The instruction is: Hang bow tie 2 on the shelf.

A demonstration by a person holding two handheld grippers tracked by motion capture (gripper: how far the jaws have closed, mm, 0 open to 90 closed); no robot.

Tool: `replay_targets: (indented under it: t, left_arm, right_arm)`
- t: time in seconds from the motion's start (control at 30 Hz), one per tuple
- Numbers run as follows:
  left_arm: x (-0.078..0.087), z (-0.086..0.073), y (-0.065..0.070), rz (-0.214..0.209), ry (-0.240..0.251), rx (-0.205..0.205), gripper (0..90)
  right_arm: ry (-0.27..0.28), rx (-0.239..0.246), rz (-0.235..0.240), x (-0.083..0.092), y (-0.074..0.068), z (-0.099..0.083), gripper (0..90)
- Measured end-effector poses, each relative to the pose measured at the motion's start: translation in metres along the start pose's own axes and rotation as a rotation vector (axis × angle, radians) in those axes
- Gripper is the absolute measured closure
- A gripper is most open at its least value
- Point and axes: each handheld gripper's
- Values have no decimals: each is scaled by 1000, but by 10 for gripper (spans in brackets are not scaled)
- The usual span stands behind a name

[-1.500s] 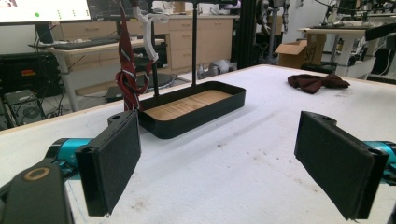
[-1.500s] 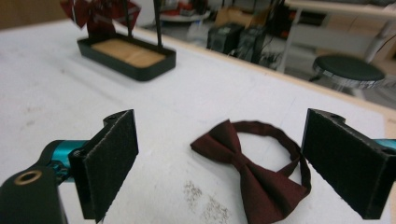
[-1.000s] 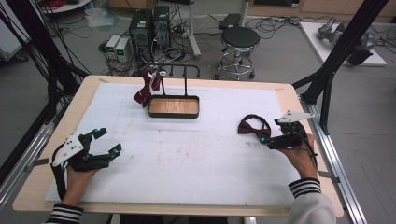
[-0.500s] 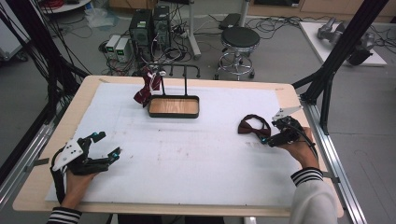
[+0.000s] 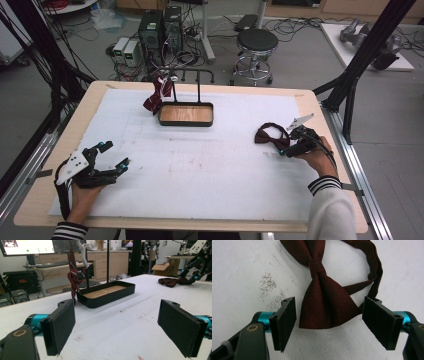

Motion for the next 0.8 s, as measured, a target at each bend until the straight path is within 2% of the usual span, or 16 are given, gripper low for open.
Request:
replay_targets:
  t: [0.1,0.27,0.43,0.7,0.8]
  left_arm:
    - [0,0,0,0,2,2,151]
    - [0,-1,0,0,2,4,151]
    - [0,-1,-1,0,-1,5,151]
    - [0,-2,-1,2,2,11,151]
    - [0,-2,-1,0,3,12,151]
  right_arm:
    - [-22,10,-3,-3,-1,1,303]
    - [-28,29,-8,-6,-1,3,412]
    - [-49,33,11,-7,-2,4,499]
    - [-48,49,49,-5,-3,7,764]
    - [-34,53,66,-3,-4,7,789]
Point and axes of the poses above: each handheld gripper's, and its own axes: x roughly backward along the jaws, z roughly out of its top, y roughly to its right, and after that the axes turned 11 degrees about -y, right-handed
